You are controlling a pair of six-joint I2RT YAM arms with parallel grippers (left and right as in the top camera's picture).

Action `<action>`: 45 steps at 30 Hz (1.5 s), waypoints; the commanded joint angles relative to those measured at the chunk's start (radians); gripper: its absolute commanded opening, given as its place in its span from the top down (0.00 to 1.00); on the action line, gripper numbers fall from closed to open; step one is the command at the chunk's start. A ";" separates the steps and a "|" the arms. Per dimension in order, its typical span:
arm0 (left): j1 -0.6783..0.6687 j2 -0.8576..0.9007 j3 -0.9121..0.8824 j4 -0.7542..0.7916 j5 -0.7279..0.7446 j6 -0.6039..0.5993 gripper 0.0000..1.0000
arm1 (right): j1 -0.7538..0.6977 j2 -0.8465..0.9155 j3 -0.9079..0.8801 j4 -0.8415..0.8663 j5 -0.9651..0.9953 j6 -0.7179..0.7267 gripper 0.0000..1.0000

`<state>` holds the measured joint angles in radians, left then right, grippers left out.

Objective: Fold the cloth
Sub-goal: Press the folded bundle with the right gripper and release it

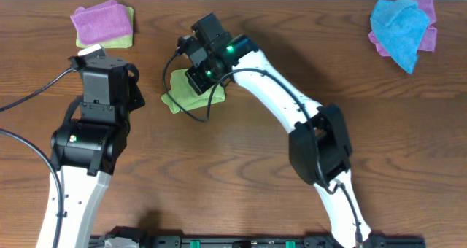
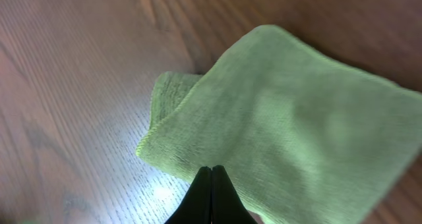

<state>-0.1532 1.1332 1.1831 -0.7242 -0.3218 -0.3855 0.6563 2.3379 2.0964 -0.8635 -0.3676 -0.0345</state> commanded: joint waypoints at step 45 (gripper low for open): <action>0.003 -0.049 -0.002 -0.036 -0.018 0.001 0.94 | 0.057 0.165 -0.043 0.066 0.067 0.029 0.99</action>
<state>-0.1532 1.0904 1.1831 -0.7567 -0.3218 -0.3859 0.7128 2.4771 2.0575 -0.8009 -0.2916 -0.0322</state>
